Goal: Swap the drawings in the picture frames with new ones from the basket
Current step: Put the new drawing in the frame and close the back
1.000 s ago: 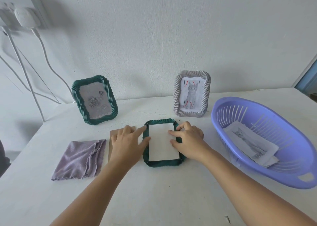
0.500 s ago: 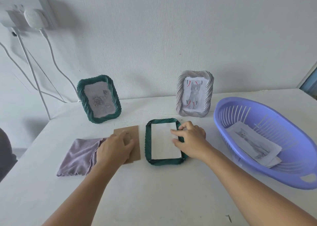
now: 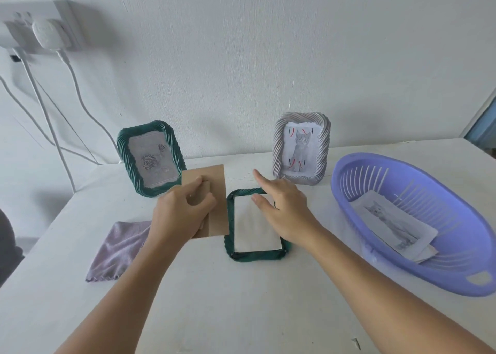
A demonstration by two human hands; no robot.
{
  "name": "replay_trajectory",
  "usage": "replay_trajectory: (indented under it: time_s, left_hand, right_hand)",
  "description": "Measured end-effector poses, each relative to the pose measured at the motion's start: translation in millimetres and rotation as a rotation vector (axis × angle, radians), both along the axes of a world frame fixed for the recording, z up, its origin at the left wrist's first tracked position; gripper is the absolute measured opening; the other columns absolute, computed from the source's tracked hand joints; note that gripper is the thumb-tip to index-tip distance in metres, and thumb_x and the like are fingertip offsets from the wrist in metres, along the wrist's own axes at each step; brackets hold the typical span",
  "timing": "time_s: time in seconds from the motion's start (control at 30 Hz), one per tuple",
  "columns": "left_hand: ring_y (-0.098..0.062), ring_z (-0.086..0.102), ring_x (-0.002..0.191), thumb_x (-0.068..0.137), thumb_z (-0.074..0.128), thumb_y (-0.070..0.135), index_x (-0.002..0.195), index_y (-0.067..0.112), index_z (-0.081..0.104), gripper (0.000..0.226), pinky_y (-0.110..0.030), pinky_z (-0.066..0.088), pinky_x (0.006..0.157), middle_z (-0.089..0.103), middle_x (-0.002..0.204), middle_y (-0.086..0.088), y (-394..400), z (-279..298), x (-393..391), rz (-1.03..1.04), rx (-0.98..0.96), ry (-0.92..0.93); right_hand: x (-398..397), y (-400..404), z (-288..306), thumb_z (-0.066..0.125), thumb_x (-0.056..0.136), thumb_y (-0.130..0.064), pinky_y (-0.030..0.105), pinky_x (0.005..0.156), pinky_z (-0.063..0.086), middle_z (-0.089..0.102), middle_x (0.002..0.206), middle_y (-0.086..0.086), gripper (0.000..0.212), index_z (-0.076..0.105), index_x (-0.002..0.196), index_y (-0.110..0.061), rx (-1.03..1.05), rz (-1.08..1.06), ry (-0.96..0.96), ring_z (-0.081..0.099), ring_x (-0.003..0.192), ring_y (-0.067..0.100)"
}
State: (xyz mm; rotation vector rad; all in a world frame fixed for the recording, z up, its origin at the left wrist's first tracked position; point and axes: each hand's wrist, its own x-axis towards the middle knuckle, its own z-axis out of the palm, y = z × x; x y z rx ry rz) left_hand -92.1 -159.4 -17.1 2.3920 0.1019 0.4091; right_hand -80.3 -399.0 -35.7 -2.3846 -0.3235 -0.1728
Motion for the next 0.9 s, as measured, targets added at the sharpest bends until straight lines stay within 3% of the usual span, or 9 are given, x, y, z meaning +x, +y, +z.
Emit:
replay_trajectory:
  time_s: [0.07,0.17,0.27,0.37,0.47,0.6,0.7,0.77,0.9]
  left_hand:
    - [0.0,0.057,0.083,0.085,0.069,0.045,0.136,0.037,0.064,0.052,-0.017,0.039,0.068,0.063,0.085,0.014,-13.6,8.5,0.3,-0.025,-0.04,-0.031]
    - [-0.001,0.057,0.077,0.086,0.069,0.047,0.136,0.04,0.063,0.051,-0.02,0.039,0.066,0.061,0.082,0.012,-31.1,13.6,-0.7,-0.079,-0.105,-0.039]
    - [-0.001,0.056,0.073,0.089,0.066,0.051,0.137,0.041,0.061,0.049,-0.02,0.038,0.064,0.058,0.08,0.011,-43.6,12.1,-0.1,-0.127,-0.144,-0.033]
    - [0.007,0.055,0.081,0.096,0.057,0.053,0.141,0.043,0.056,0.045,-0.013,0.039,0.065,0.055,0.09,0.009,-46.5,7.3,2.5,-0.122,-0.162,-0.052]
    - [0.006,0.057,0.088,0.102,0.05,0.047,0.151,0.046,0.038,0.051,-0.009,0.043,0.068,0.057,0.104,0.005,-36.1,0.2,6.4,-0.125,-0.206,0.007]
    - [-0.013,0.067,0.089,0.102,0.057,0.038,0.154,0.053,0.026,0.061,-0.032,0.053,0.085,0.07,0.093,0.005,-26.0,-6.3,4.0,-0.291,-0.319,0.171]
    - [-0.016,0.07,0.089,0.102,0.06,0.029,0.153,0.052,0.026,0.065,-0.037,0.057,0.087,0.072,0.089,0.0,-28.5,-9.3,0.3,-0.378,-0.354,0.189]
    - [-0.017,0.071,0.09,0.101,0.062,0.024,0.151,0.051,0.029,0.066,-0.032,0.057,0.086,0.073,0.09,-0.003,-30.9,-10.3,-0.2,-0.375,-0.432,0.171]
    - [-0.021,0.072,0.093,0.1,0.066,0.02,0.153,0.042,0.036,0.065,-0.031,0.056,0.088,0.074,0.094,-0.007,-35.0,-13.6,-2.5,-0.354,-0.529,0.167]
  right_hand:
    - [-1.0,7.5,10.6,0.047,0.103,-0.051,0.03,0.109,0.034,0.059,0.12,-0.014,0.059,0.021,0.156,-0.054,0.191,0.084,0.138,0.051,0.123,0.007]
    - [-3.2,11.9,17.1,0.053,0.102,-0.048,0.013,0.09,0.04,0.065,0.108,-0.026,0.064,0.015,0.151,-0.064,0.388,0.166,0.239,0.06,0.1,-0.007]
    - [-4.1,10.9,17.0,0.056,0.104,-0.034,0.015,0.08,0.044,0.061,0.091,-0.01,0.069,0.016,0.153,-0.061,0.457,0.161,0.193,0.054,0.075,0.003]
    - [-5.6,6.0,13.8,0.055,0.104,-0.025,0.023,0.082,0.046,0.056,0.09,0.009,0.069,0.02,0.155,-0.055,0.484,0.109,0.147,0.048,0.076,0.01]
    - [-6.7,-3.4,9.0,0.055,0.105,-0.023,0.011,0.079,0.04,0.048,0.086,0.0,0.068,0.02,0.157,-0.051,0.525,0.077,0.121,0.042,0.074,0.005]
    - [-7.4,-12.4,3.5,0.055,0.105,-0.023,0.005,0.081,0.037,0.046,0.085,-0.008,0.068,0.02,0.157,-0.051,0.517,0.086,0.136,0.043,0.076,0.002]
    - [-8.7,-15.0,0.5,0.055,0.105,-0.026,0.006,0.081,0.038,0.049,0.088,-0.005,0.067,0.02,0.155,-0.055,0.495,0.078,0.154,0.045,0.076,0.006]
    - [-9.6,-18.1,-1.8,0.057,0.103,-0.03,0.005,0.081,0.039,0.056,0.098,0.002,0.068,0.021,0.154,-0.058,0.481,0.058,0.182,0.053,0.086,0.015]
    - [-13.5,-23.9,-9.2,0.063,0.1,-0.031,0.01,0.09,0.044,0.058,0.109,-0.011,0.071,0.024,0.154,-0.056,0.469,0.055,0.238,0.057,0.083,0.002]
